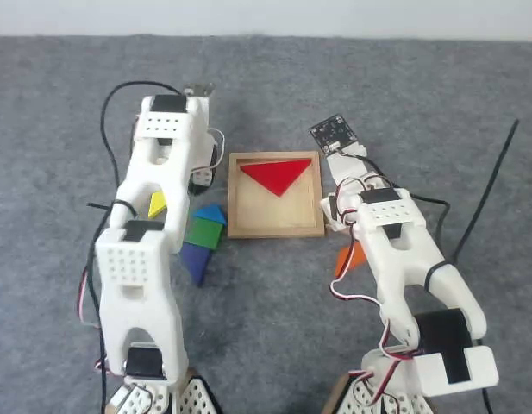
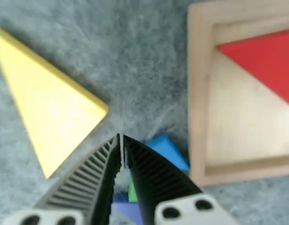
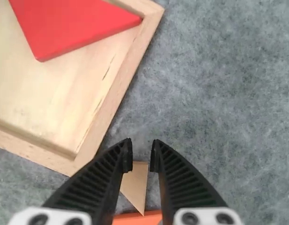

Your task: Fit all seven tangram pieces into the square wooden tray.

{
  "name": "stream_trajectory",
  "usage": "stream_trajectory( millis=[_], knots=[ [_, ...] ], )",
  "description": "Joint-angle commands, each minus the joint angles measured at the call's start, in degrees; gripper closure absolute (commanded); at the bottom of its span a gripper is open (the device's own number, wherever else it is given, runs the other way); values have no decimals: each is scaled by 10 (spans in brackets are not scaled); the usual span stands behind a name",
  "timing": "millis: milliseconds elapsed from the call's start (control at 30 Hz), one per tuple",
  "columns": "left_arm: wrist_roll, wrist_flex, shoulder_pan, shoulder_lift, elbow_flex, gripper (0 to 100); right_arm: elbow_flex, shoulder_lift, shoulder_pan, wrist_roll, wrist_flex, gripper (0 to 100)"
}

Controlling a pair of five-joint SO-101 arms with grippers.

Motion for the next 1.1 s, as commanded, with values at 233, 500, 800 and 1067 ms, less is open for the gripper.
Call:
stream_trajectory(
  millis=[233,500,800,1067],
  knots=[
    [-82,-165,-102,-271,233,754,-34,-29,5,10,6,909],
    [-60,-167,-108,-143,181,645,-34,-29,4,10,6,909],
    [-25,-79,-116,49,-53,646,-34,-29,4,10,6,909],
    [-27,35,-116,189,-266,647,-34,-29,4,10,6,909]
  ],
)
